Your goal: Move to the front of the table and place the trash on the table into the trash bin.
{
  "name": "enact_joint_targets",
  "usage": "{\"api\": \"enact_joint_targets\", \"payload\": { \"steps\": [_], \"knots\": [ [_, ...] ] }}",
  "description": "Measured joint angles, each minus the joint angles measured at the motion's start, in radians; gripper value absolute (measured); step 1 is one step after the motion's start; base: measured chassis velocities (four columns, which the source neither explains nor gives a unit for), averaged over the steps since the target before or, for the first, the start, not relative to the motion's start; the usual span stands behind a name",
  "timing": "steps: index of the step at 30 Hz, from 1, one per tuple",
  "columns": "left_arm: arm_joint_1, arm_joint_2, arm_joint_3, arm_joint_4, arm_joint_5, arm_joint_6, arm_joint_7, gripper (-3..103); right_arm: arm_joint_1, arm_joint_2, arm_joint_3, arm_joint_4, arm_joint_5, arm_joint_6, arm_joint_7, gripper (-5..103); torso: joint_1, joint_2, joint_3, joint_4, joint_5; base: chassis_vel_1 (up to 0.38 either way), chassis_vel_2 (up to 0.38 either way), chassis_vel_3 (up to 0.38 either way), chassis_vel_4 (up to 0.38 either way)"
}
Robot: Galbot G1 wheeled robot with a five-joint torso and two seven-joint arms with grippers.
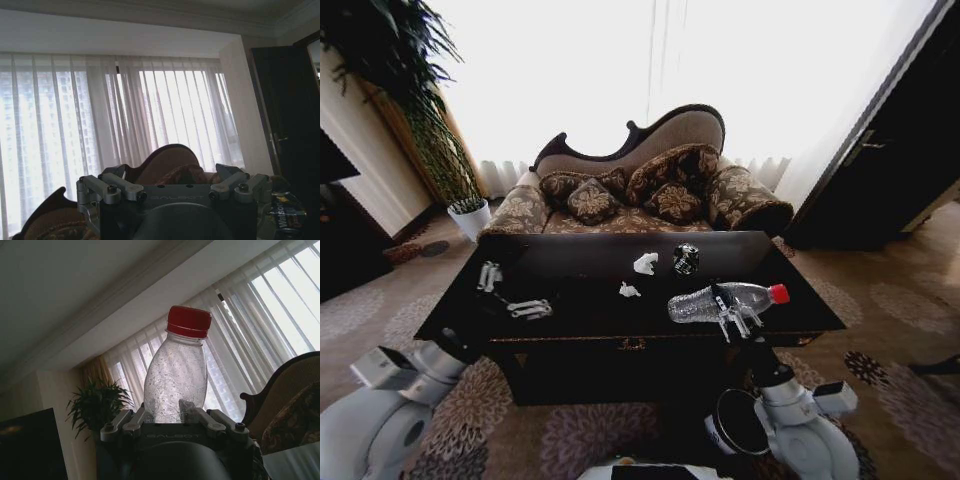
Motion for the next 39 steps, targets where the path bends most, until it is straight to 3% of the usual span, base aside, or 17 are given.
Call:
{"api": "enact_joint_targets", "payload": {
  "steps": [5, 14, 19, 23, 29, 35, 39],
  "knots": [
    [0.003, -0.051, -0.062, 0.0, -0.013, 0.024, -0.073, 100, 0.003, -0.014, 0.039, -0.012, 0.001, 0.0, 0.0, 26, 0.0, 0.0, 0.0, 0.0, 0.0002, 0.0, 0.0, 0.0, 0.0],
    [-0.022, -0.07, -0.159, 0.021, -0.039, 0.03, -0.109, 100, 0.0, -0.064, 0.158, -0.015, 0.017, -0.019, -0.026, 26, 0.0, 0.0, 0.0, 0.0, 0.0001, 0.0, 0.0, 0.0, 0.0],
    [-0.046, -0.071, -0.18, 0.055, -0.049, 0.03, -0.112, 100, -0.007, -0.126, 0.26, -0.063, -0.045, 0.001, -0.092, 26, 0.0, 0.0, 0.0, 0.0001, 0.0001, 0.0, 0.0, 0.0, 0.0],
    [-0.056, -0.066, -0.181, 0.074, -0.049, 0.028, -0.109, 100, -0.02, -0.187, 0.342, -0.098, 0.007, 0.0, -0.127, 26, 0.0, 0.0, 0.0, 0.0001, 0.0003, 0.0, 0.0, 0.0, 0.0],
    [-0.086, -0.058, -0.177, 0.123, -0.045, 0.027, -0.106, 100, -0.039, -0.272, 0.506, -0.206, 0.053, 0.01, -0.269, 25, 0.0, 0.0, 0.0, 0.0, 0.0, 0.0, 0.0, 0.0, 0.0],
    [-0.098, -0.053, -0.164, 0.161, -0.025, 0.026, -0.101, 100, -0.023, -0.29, 0.558, -0.315, 0.023, 0.019, -0.396, 25, 0.0, 0.0, 0.0, 0.0, 0.0002, 0.0, 0.0, 0.0, 0.0],
    [-0.1, -0.052, -0.158, 0.172, -0.015, 0.026, -0.1, 100, -0.017, -0.282, 0.551, -0.323, 0.013, 0.026, -0.408, 25, 0.0, 0.0, 0.0, 0.0001, 0.0001, 0.0, 0.0, 0.0, 0.0]
  ]
}}
